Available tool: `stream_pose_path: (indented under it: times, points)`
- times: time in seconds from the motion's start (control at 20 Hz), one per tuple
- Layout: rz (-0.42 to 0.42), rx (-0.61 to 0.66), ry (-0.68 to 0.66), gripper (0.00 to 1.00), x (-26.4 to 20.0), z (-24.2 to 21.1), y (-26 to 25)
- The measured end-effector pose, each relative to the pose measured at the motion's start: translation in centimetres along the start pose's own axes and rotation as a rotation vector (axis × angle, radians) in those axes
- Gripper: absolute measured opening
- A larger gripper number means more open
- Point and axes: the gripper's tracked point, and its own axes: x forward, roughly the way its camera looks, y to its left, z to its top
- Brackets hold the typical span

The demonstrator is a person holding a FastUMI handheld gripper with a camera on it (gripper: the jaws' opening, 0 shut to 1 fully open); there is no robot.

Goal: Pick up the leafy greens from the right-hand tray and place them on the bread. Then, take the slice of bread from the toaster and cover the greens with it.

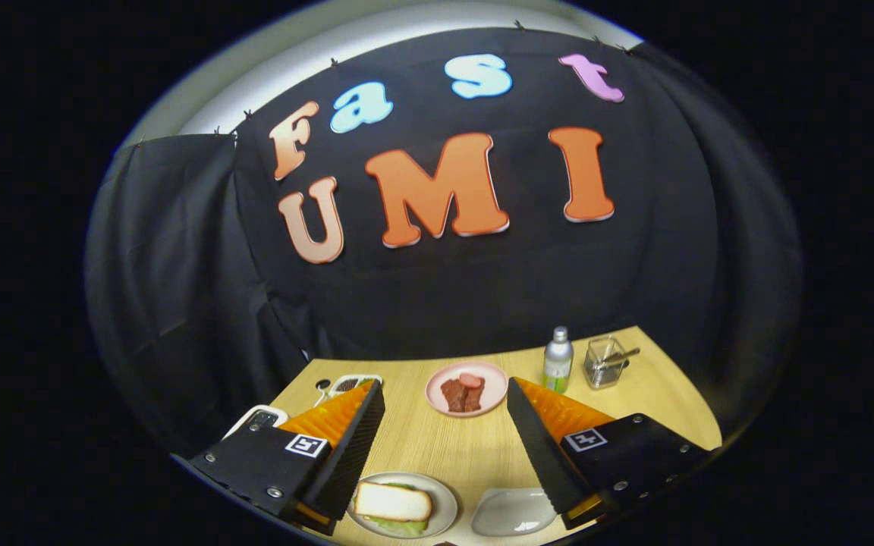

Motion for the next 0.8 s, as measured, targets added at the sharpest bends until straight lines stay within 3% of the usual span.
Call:
stream_pose_path:
  times: [0.8]
  points:
    - [-0.105, -0.267, -0.343, 0.99, -5.2, 11.1, 0.9]
